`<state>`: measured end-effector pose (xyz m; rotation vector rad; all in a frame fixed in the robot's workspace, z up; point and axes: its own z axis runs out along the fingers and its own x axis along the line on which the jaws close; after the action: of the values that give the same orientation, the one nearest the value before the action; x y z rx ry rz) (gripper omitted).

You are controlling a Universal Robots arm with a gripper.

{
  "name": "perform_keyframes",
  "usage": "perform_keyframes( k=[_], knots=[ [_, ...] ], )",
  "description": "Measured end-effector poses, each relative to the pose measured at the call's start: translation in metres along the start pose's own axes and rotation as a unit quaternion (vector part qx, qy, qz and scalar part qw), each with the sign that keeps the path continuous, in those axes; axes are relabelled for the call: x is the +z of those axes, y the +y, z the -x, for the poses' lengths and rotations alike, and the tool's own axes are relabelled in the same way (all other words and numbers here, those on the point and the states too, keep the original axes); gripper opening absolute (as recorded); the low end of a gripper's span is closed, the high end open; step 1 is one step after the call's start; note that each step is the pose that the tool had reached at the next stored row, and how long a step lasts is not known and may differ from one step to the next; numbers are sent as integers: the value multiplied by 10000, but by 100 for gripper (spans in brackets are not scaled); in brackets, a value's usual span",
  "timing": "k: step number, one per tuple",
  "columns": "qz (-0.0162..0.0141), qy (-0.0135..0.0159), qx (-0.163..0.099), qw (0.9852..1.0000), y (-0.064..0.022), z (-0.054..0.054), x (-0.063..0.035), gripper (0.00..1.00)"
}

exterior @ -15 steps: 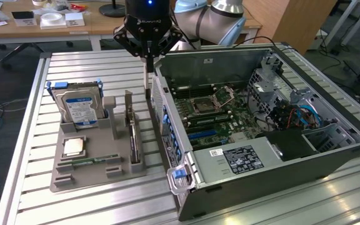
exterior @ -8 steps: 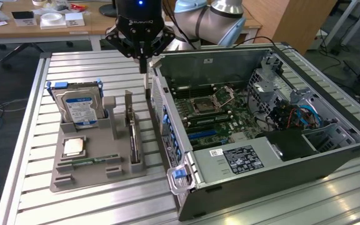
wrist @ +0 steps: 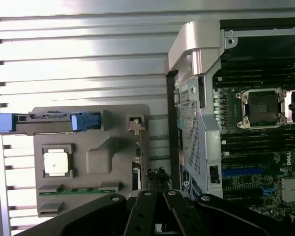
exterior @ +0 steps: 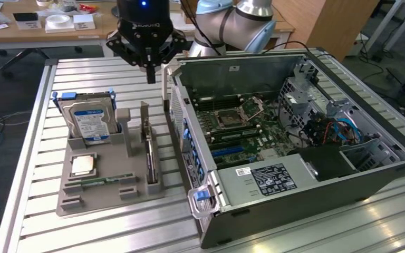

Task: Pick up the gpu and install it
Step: 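Reach for the gpu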

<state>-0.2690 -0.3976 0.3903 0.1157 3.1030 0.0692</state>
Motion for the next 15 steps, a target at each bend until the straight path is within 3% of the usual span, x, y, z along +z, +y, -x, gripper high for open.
perform_keyframes(
  k=[9, 15],
  knots=[
    [1, -4, 0, 10000, -2, -143, 7, 11],
    [0, -3, 0, 10000, -89, -157, 2, 11]
  ],
)
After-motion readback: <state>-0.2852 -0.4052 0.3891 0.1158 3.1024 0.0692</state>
